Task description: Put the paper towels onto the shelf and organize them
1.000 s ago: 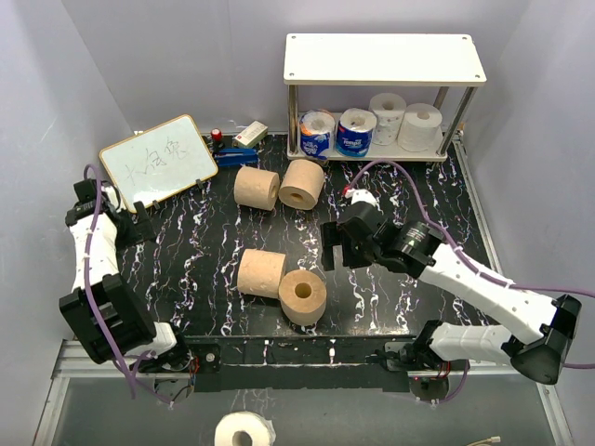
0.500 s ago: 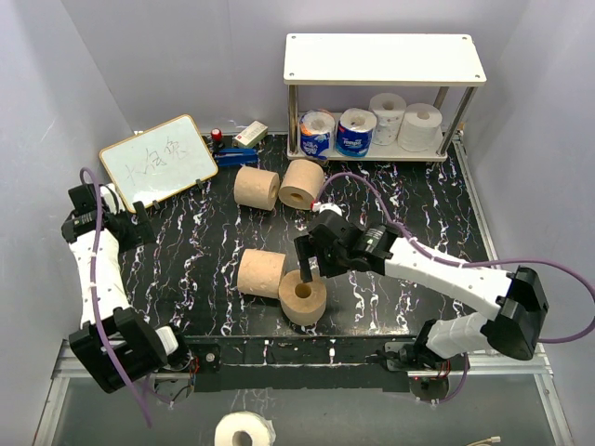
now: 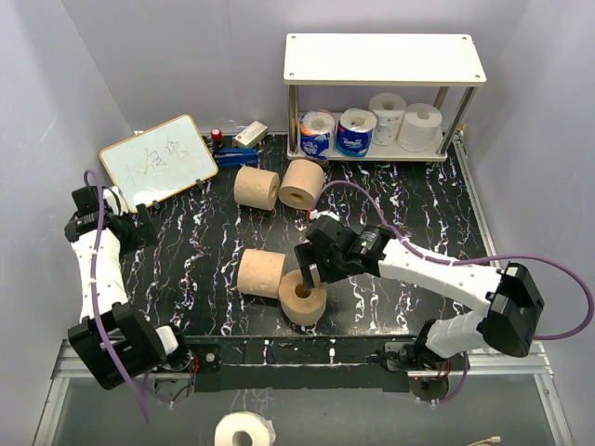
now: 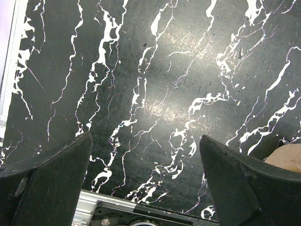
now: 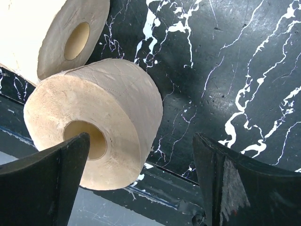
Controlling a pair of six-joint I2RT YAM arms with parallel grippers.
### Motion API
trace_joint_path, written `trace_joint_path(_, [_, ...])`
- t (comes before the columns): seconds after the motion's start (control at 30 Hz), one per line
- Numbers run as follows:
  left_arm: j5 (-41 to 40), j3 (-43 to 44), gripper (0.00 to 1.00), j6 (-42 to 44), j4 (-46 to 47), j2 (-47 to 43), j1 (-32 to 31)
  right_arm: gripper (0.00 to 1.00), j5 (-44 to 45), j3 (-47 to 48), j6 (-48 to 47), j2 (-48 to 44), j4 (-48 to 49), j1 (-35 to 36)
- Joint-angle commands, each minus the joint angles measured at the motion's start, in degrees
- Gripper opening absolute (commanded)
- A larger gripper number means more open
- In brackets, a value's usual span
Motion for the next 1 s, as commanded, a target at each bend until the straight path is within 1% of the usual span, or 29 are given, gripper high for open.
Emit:
trace_joint_path(0.0, [-0.3,-0.2,0.96,0.3,-0.1,-0.2,0.2,0.88,-1.0,0.0,0.2,-0.9,2.6,0.8])
trace_joint_path(0.17, [0.4,-0.4,0.96,0.5,0.1,-0.2,0.2,0.87,-0.5,-3.6,1.1,-2.0,4.8,1.2])
trace_joint_path(0.3, [1.2,-0.4,0.96,0.7,0.0,0.7,0.2,0.77,-0.8,-5.8,3.1,-1.2,7.5,1.9])
trace_joint_path(0.4, [1.8,-0.2,0.96,0.9,-0.2,1.6,0.2,0.73,1.3,-6.0,4.9,0.1,8.7,2.5])
trace_joint_path(0.47, [1.8,-0.2,0.96,0.8,-0.1,1.8,0.2,0.67,3.0,-5.7,5.7,1.0,9.4,3.0])
trace_joint_path(0.5, [2.0,-0.2,0.96,0.9,-0.2,1.7,0.2,0.63,3.8,-5.4,6.0,1.6,9.6,3.2])
trace_joint_path(0.53, [2.2,-0.3,0.96,1.0,-0.2,1.5,0.2,0.56,4.7,-4.9,6.2,2.2,9.6,3.4])
trace_joint_path(0.6, [2.5,-0.2,0.96,1.0,-0.2,1.2,0.2,0.37,6.5,-3.4,6.4,3.5,8.8,3.9])
trace_joint_path(0.63, [2.7,-0.2,0.96,1.1,-0.2,1.1,0.2,0.21,7.0,-2.5,6.3,4.1,8.4,4.2])
trace_joint_path(0.67, [2.7,-0.2,0.96,1.1,-0.2,1.2,0.2,0.0,7.4,-1.6,6.4,4.7,7.8,4.4])
trace_joint_path(0.77, [2.9,-0.2,0.96,1.2,-0.2,1.1,0.2,0.0,9.1,1.0,6.7,5.5,5.3,5.1])
trace_joint_path(0.83, [3.3,-0.2,0.96,1.3,-0.2,1.2,0.2,0.0,12.0,4.2,7.5,5.1,1.8,5.1])
trace_joint_path(0.9, [3.6,-0.2,0.96,1.4,-0.3,1.7,0.2,0.0,16.3,9.9,8.6,4.0,-3.2,5.1])
trace_joint_path(0.97, [3.9,-0.2,0.96,1.5,-0.3,2.6,0.2,0.0,23.4,15.3,8.8,2.7,-7.8,5.1])
